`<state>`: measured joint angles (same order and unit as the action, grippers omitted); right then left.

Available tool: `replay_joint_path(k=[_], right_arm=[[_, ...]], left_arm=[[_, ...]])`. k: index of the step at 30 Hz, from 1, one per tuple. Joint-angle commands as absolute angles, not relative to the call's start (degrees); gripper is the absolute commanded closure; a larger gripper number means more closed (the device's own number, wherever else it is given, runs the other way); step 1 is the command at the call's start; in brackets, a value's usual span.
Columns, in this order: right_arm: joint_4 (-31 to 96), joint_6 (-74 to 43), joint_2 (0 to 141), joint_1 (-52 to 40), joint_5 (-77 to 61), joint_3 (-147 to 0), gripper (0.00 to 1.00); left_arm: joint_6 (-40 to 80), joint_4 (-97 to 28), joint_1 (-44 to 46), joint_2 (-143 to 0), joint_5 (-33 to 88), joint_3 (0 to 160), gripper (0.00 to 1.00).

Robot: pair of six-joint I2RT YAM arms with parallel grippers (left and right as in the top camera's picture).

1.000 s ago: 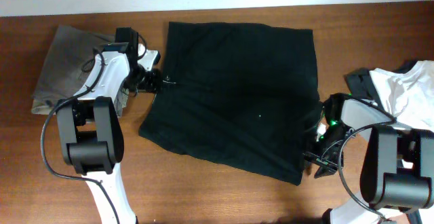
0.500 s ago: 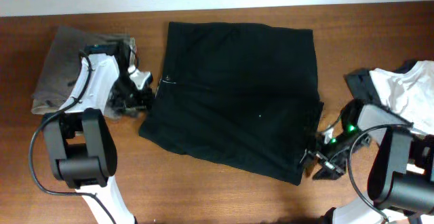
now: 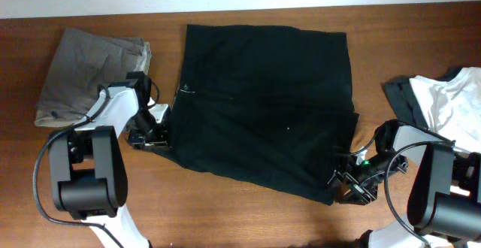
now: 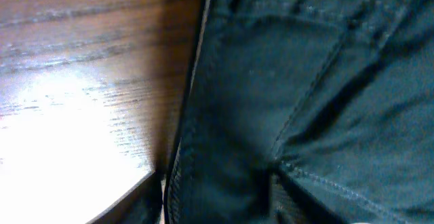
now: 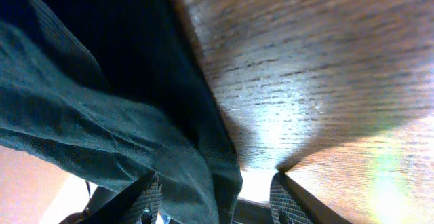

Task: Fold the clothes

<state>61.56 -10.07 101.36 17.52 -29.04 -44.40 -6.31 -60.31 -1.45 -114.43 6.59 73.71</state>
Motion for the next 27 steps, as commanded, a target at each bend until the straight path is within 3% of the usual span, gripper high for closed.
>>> replay_joint_path(k=[1,6,10,14,20,27], right_arm=[[60.99,-9.91,100.31,17.32,-29.39,-43.72,0.44],[61.04,-9.89,100.31,17.3,-29.39,-43.72,0.44],[60.97,-9.43,100.31,17.3,-29.36,-43.72,0.43],[60.75,-9.28,100.31,17.3,-29.34,-43.72,0.43],[60.69,-9.28,100.31,17.3,-27.86,-43.72,0.43],[60.6,-9.3,100.31,17.32,-27.83,-43.72,0.43]], left_arm=[[-6.0,-64.42,-1.67,-115.92,4.82,77.62,0.36],[0.4,-71.72,-4.21,-109.12,5.89,83.4,0.31],[2.46,-74.67,-8.69,-107.85,22.06,81.12,0.4],[6.57,-66.17,-11.55,-107.85,33.54,69.82,0.45],[12.56,-48.73,-11.94,-107.85,31.62,58.57,0.48],[13.67,-43.9,-11.88,-107.85,24.4,57.04,0.5]])
